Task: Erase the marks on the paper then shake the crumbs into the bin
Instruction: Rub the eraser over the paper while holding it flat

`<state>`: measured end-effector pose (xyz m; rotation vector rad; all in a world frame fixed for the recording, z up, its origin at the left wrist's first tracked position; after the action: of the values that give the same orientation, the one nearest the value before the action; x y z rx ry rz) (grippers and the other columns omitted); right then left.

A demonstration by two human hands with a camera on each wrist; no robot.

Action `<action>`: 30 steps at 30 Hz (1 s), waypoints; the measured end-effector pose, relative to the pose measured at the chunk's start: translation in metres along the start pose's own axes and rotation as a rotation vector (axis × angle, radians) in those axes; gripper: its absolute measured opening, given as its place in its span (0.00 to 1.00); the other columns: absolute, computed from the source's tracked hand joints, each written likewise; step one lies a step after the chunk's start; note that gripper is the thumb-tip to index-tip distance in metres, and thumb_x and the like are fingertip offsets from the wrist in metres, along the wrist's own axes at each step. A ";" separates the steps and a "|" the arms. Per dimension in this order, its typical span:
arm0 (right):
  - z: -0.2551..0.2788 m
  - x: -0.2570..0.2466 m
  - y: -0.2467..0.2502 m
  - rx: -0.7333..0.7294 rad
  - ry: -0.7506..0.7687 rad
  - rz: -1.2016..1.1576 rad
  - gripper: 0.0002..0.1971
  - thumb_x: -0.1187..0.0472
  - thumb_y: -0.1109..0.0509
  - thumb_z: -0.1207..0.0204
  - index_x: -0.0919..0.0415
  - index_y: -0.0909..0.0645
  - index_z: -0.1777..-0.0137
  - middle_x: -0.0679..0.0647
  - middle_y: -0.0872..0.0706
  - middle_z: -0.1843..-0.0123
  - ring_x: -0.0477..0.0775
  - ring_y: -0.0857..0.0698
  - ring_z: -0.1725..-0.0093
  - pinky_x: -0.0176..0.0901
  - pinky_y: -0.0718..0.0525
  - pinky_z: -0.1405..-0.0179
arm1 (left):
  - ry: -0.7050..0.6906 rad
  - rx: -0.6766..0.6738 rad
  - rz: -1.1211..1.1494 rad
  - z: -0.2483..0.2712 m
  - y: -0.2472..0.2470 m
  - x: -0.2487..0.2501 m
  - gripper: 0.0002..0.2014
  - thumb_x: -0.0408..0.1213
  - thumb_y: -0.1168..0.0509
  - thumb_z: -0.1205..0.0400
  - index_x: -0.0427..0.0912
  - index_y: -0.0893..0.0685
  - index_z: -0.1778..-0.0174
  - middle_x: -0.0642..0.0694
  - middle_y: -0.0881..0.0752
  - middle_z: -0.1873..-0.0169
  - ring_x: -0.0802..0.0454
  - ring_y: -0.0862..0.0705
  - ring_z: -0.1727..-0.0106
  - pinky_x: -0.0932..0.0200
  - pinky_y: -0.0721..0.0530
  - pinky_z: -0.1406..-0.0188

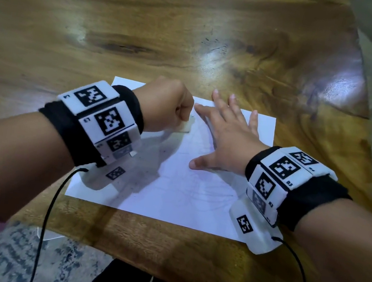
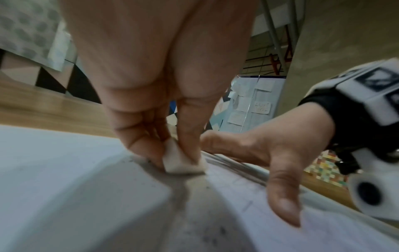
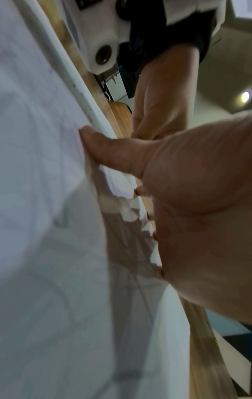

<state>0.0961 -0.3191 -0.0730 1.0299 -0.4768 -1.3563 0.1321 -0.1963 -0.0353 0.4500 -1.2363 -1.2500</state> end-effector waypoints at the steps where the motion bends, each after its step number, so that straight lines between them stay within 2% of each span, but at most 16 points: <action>1: -0.001 0.000 0.000 0.006 0.001 -0.001 0.59 0.34 0.22 0.42 0.39 0.58 0.18 0.45 0.73 0.18 0.53 0.74 0.19 0.69 0.69 0.25 | 0.010 -0.024 -0.003 0.002 0.000 -0.003 0.05 0.27 0.32 0.29 0.41 0.14 0.64 0.56 0.24 0.75 0.57 0.27 0.71 0.70 0.33 0.74; 3: -0.001 0.000 -0.001 0.014 -0.001 -0.003 0.59 0.35 0.22 0.42 0.39 0.58 0.18 0.44 0.73 0.17 0.53 0.73 0.19 0.68 0.69 0.25 | 0.048 0.065 0.011 0.000 0.006 -0.009 0.04 0.28 0.32 0.28 0.39 0.14 0.61 0.53 0.22 0.72 0.54 0.26 0.69 0.65 0.32 0.72; 4: 0.000 0.000 -0.001 0.012 -0.002 -0.006 0.59 0.35 0.22 0.42 0.38 0.58 0.18 0.44 0.73 0.17 0.53 0.73 0.19 0.68 0.69 0.25 | 0.078 0.137 0.031 0.000 0.009 -0.011 0.04 0.29 0.32 0.27 0.38 0.14 0.59 0.49 0.20 0.69 0.52 0.25 0.65 0.63 0.31 0.67; 6: 0.000 -0.001 0.000 0.009 -0.005 -0.011 0.59 0.35 0.22 0.42 0.38 0.58 0.18 0.44 0.73 0.18 0.52 0.73 0.19 0.67 0.70 0.25 | 0.131 0.237 0.062 0.003 0.009 -0.013 0.02 0.30 0.34 0.25 0.38 0.16 0.60 0.45 0.20 0.64 0.49 0.25 0.59 0.61 0.31 0.62; 8: 0.001 -0.001 0.000 0.005 -0.007 -0.010 0.59 0.35 0.22 0.42 0.38 0.58 0.18 0.44 0.73 0.17 0.52 0.73 0.19 0.67 0.70 0.24 | 0.148 0.215 0.062 0.006 0.006 -0.015 0.03 0.30 0.34 0.26 0.42 0.18 0.64 0.45 0.21 0.66 0.46 0.24 0.60 0.60 0.30 0.63; 11: 0.001 -0.001 0.001 0.013 -0.007 -0.016 0.59 0.36 0.21 0.42 0.38 0.57 0.18 0.44 0.72 0.17 0.52 0.73 0.19 0.68 0.69 0.24 | 0.142 0.086 0.079 0.004 0.005 -0.019 0.06 0.29 0.31 0.29 0.45 0.18 0.67 0.49 0.22 0.73 0.48 0.23 0.66 0.63 0.33 0.73; 15: 0.001 -0.001 0.001 0.012 -0.008 -0.005 0.59 0.35 0.22 0.42 0.39 0.58 0.18 0.44 0.73 0.17 0.53 0.73 0.19 0.69 0.68 0.23 | 0.132 0.246 0.108 0.002 0.010 -0.017 0.02 0.30 0.33 0.26 0.38 0.15 0.61 0.45 0.20 0.67 0.48 0.24 0.62 0.64 0.34 0.67; 16: 0.001 -0.001 0.001 0.011 -0.008 -0.007 0.59 0.35 0.22 0.42 0.39 0.57 0.18 0.44 0.73 0.17 0.53 0.73 0.19 0.69 0.68 0.23 | 0.112 0.237 0.114 0.004 0.006 -0.014 0.02 0.30 0.33 0.26 0.38 0.15 0.61 0.44 0.20 0.68 0.47 0.24 0.63 0.62 0.34 0.68; 18: 0.001 -0.001 0.000 0.006 -0.010 -0.014 0.59 0.36 0.21 0.42 0.39 0.57 0.18 0.44 0.73 0.17 0.52 0.73 0.19 0.68 0.69 0.23 | 0.044 0.098 0.109 0.012 -0.006 -0.008 0.02 0.31 0.32 0.27 0.40 0.16 0.65 0.46 0.20 0.74 0.47 0.22 0.67 0.59 0.32 0.73; 20: 0.001 -0.001 0.001 0.007 -0.011 -0.015 0.59 0.36 0.21 0.42 0.39 0.57 0.18 0.44 0.73 0.17 0.52 0.73 0.19 0.68 0.69 0.23 | -0.036 -0.070 0.026 0.018 -0.013 -0.003 0.02 0.33 0.30 0.29 0.42 0.16 0.66 0.54 0.21 0.76 0.54 0.24 0.71 0.67 0.29 0.71; 21: 0.001 -0.001 0.001 0.008 -0.012 -0.016 0.59 0.36 0.21 0.42 0.39 0.57 0.18 0.44 0.73 0.17 0.52 0.73 0.19 0.68 0.69 0.23 | -0.056 -0.093 0.000 0.017 -0.012 -0.002 0.02 0.33 0.30 0.29 0.43 0.15 0.66 0.57 0.22 0.76 0.57 0.25 0.71 0.70 0.31 0.72; 23: 0.001 -0.001 0.001 0.008 -0.009 -0.016 0.59 0.36 0.21 0.42 0.39 0.57 0.18 0.44 0.73 0.17 0.52 0.73 0.19 0.68 0.69 0.24 | -0.042 0.000 0.022 0.008 -0.005 0.000 0.02 0.31 0.32 0.27 0.41 0.15 0.63 0.55 0.22 0.74 0.52 0.25 0.68 0.65 0.33 0.74; 25: 0.001 -0.001 0.000 0.009 -0.005 -0.010 0.59 0.35 0.22 0.42 0.39 0.58 0.18 0.44 0.73 0.17 0.53 0.73 0.19 0.68 0.69 0.24 | -0.016 0.158 0.014 0.003 0.002 0.004 0.03 0.29 0.34 0.26 0.37 0.16 0.59 0.48 0.21 0.68 0.50 0.25 0.62 0.63 0.36 0.68; 26: 0.001 -0.001 0.000 0.008 -0.003 -0.009 0.59 0.35 0.22 0.42 0.39 0.58 0.18 0.44 0.73 0.17 0.53 0.73 0.19 0.68 0.69 0.24 | -0.032 0.183 -0.003 0.005 0.000 0.005 0.03 0.29 0.34 0.26 0.36 0.16 0.58 0.46 0.21 0.66 0.48 0.26 0.61 0.63 0.39 0.68; 28: 0.001 -0.001 0.001 0.005 -0.002 -0.016 0.59 0.36 0.21 0.41 0.39 0.58 0.18 0.45 0.73 0.17 0.52 0.73 0.19 0.68 0.69 0.24 | -0.127 0.088 -0.041 0.016 -0.012 0.006 0.02 0.30 0.35 0.27 0.37 0.17 0.62 0.45 0.21 0.67 0.46 0.25 0.63 0.60 0.41 0.71; 30: 0.002 -0.001 0.001 0.007 -0.001 -0.023 0.59 0.36 0.21 0.41 0.38 0.58 0.18 0.44 0.73 0.17 0.52 0.73 0.19 0.67 0.70 0.24 | -0.198 -0.061 -0.077 0.029 -0.024 0.004 0.02 0.32 0.34 0.28 0.40 0.17 0.66 0.47 0.19 0.68 0.47 0.24 0.64 0.61 0.35 0.68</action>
<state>0.0950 -0.3188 -0.0712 1.0432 -0.4716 -1.3769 0.0946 -0.1982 -0.0429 0.3381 -1.3539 -1.4209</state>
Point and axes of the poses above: each hand's wrist, its own z-axis away from the middle knuckle, its own y-axis out of the back of the hand, x = y × z, the point moved 5 cm from there along -z, towards the middle knuckle
